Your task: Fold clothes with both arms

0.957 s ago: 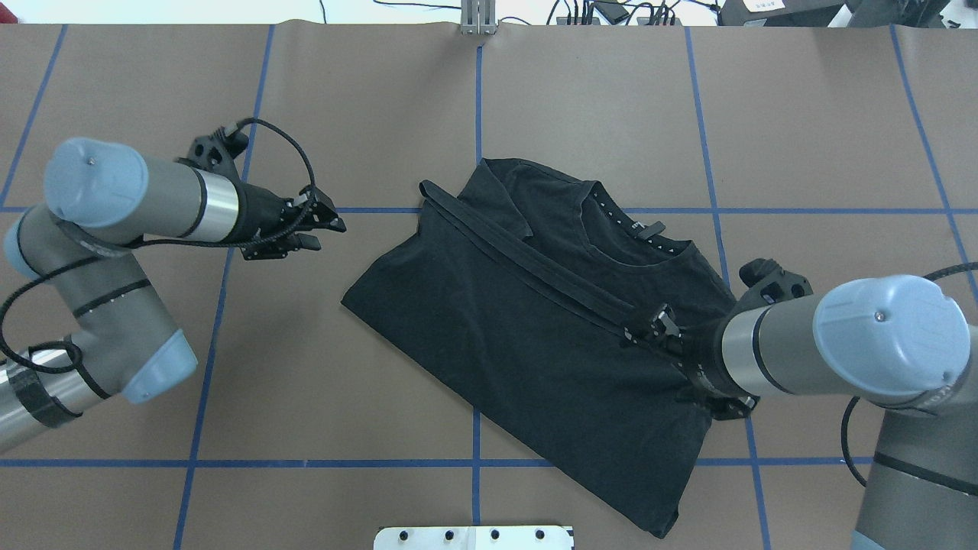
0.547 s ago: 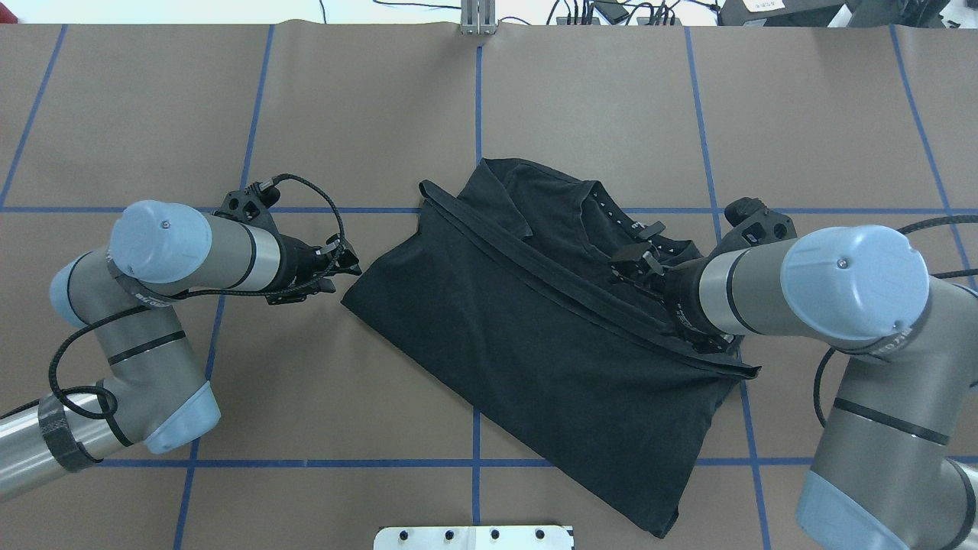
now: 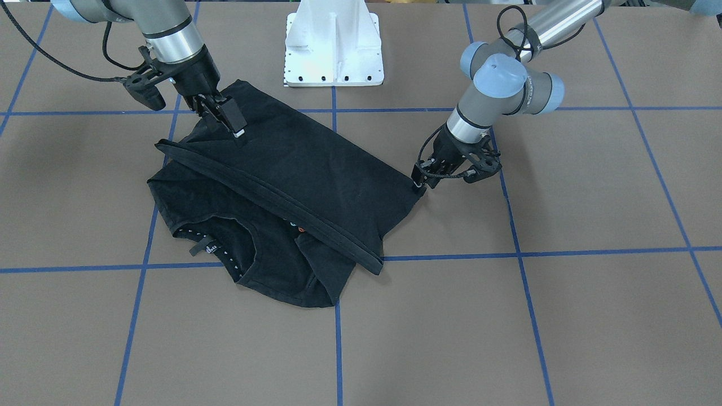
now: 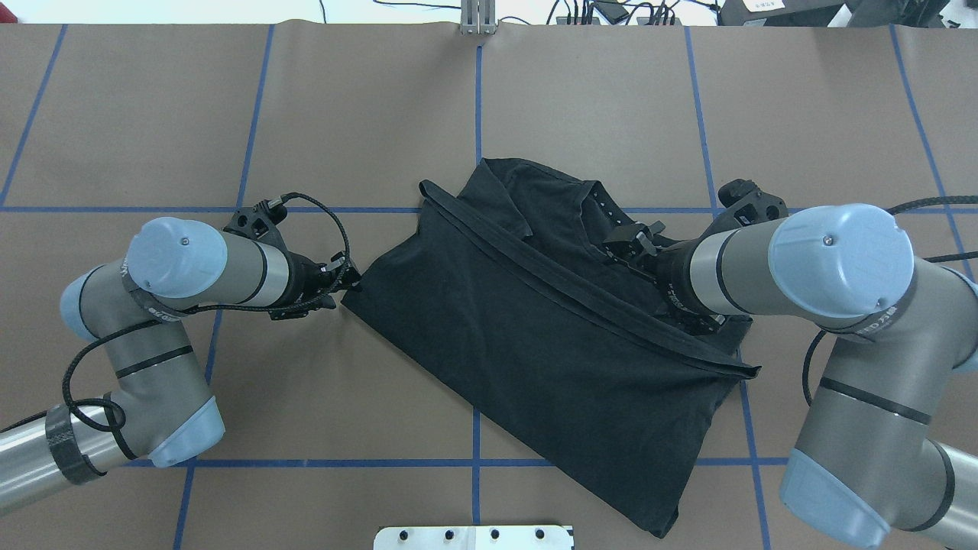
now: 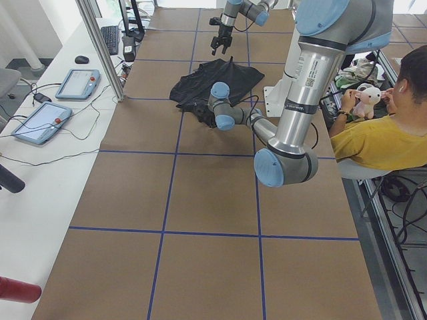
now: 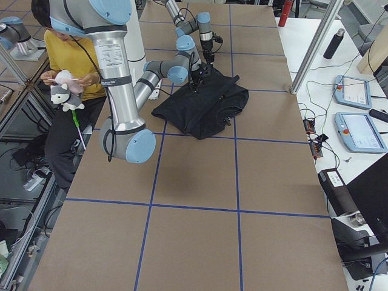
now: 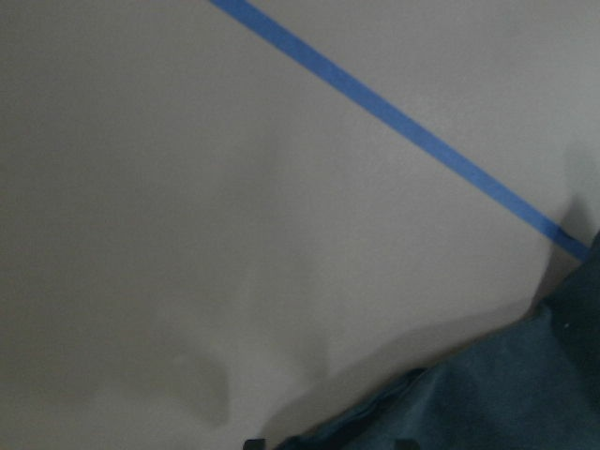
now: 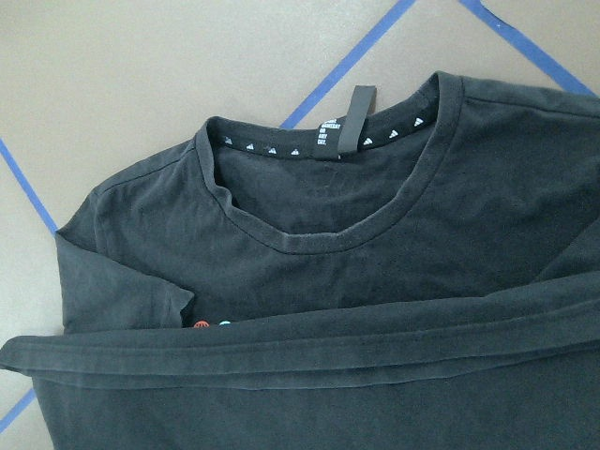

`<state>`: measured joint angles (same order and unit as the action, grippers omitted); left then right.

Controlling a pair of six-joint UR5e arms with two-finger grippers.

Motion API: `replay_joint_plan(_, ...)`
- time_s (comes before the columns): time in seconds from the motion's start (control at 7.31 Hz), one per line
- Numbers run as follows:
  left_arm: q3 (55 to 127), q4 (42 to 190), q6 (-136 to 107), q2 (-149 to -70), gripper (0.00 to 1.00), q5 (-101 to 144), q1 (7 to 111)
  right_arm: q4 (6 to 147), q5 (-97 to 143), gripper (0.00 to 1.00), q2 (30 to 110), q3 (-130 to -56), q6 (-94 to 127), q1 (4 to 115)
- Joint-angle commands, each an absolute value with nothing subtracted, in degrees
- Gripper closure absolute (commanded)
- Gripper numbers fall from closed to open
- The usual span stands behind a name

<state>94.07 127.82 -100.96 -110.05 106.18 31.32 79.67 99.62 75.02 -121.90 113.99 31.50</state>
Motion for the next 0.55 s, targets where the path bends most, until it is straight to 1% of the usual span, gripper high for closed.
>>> replay_joint_plan(0.0,93.69,127.71,-100.90,-109.95,0.46,106.17,31.03,79.72,99.67,0.00,74.80,-121.81,113.99,31.90)
replay_joint_plan(0.27,93.25,127.79,-100.90,-110.39,0.47,106.08,31.03,79.72,100.02,0.00,74.79,-122.08,114.08,32.34)
replay_joint_plan(0.41,93.16,127.79,-100.90,-110.39,0.56,106.08,31.03,79.80,100.19,0.00,74.88,-122.25,114.08,32.60)
